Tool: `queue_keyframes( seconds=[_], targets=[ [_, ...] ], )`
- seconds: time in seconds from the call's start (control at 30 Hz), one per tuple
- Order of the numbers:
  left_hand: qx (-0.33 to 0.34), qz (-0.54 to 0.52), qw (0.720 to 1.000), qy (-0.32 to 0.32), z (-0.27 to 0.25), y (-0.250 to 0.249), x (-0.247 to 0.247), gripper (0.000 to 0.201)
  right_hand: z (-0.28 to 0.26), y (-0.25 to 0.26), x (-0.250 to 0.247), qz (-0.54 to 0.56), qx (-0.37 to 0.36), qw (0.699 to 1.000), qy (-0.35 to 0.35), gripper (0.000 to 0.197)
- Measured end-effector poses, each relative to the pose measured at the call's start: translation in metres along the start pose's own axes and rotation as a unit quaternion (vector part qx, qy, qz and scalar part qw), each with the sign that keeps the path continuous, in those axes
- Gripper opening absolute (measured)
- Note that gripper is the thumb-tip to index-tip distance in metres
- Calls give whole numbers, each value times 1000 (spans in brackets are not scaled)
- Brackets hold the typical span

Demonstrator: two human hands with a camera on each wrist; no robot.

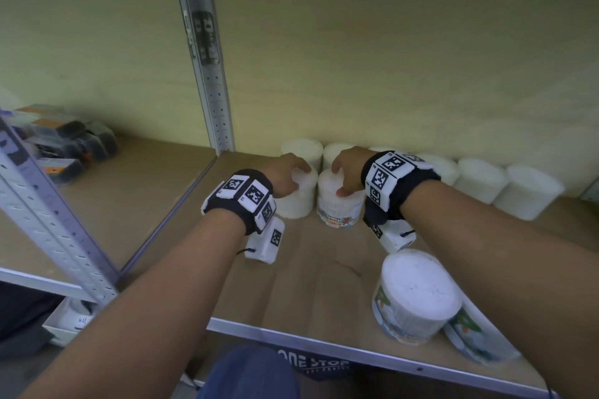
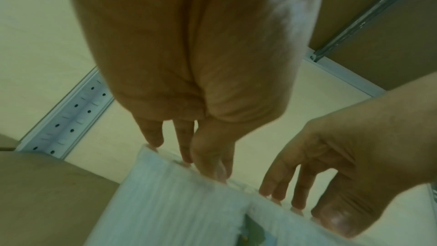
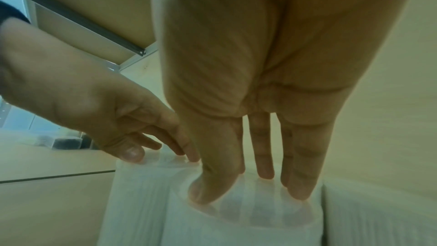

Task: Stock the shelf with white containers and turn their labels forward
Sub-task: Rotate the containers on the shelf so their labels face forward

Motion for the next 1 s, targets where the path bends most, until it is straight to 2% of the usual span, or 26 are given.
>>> queue_keyframes(
  seconds=[0.1, 0.17, 0.3, 0.37, 0.4, 0.5, 0.6, 0.73, 0.77, 0.8, 0.83, 0.87, 0.9, 0.93, 0.97, 1.0],
  targets=[
    [14, -4, 999, 29, 0, -1, -5, 64, 3, 1, 0, -20, 0, 1000, 4, 59],
    [16, -20, 999, 22, -2, -4, -7, 67, 0, 2, -2, -40, 13, 999, 10, 59],
    [-30, 13, 996, -81, 0, -6, -5, 44, 1, 7, -3, -35, 11, 999, 31, 63],
    [-57, 58, 991, -110, 2, -5, 0, 44, 19, 5, 8, -48, 8, 997, 52, 83],
    [-65, 74, 989, -112, 3, -4, 3, 48, 17, 4, 6, -29, 19, 999, 39, 86],
    [-65, 99, 986, -115, 7, -2, 9, 54, -3, 6, -6, -61, 37, 997, 19, 60],
    [-55, 82, 989, -109, 8, -1, 8, 54, 0, 3, -5, -4, 56, 998, 16, 56],
    [-41, 74, 995, -54, 7, -1, 3, 52, 2, 7, -1, -4, 56, 998, 25, 58],
    [-39, 73, 996, -44, 7, -1, 3, 51, 10, 5, 2, -52, 60, 996, 38, 65],
    [-35, 69, 996, -35, 7, 0, 2, 50, 73, -13, 30, -30, 42, 998, 25, 79],
    [-29, 64, 997, -27, 6, 0, 1, 50, 130, -33, 59, -57, 49, 995, 59, 98],
    [-23, 59, 998, -21, 5, -1, 1, 49, 114, -22, 43, -56, 41, 994, 89, 110],
    [-19, 52, 998, -15, 5, 0, 1, 49, 97, -22, 38, -54, 38, 995, 79, 113],
    [-16, 42, 999, -9, 4, 0, 1, 49, 69, -16, 28, -67, 43, 995, 56, 104],
    [-15, 34, 999, 1, 2, -1, 0, 51, 48, -9, 15, -64, 27, 997, 21, 86],
    [-12, 30, 999, 12, 1, -2, 0, 54, 27, -2, 7, -59, 29, 998, 23, 68]
  ],
)
Point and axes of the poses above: each hand's wrist, its own z-axis towards the middle knuckle, its own x-axis out of the palm, y = z × x, the point moved 3 cm from there along z, towards the middle knuckle, and after that the axes turned 9 degrees about x, right-handed, at the moved point
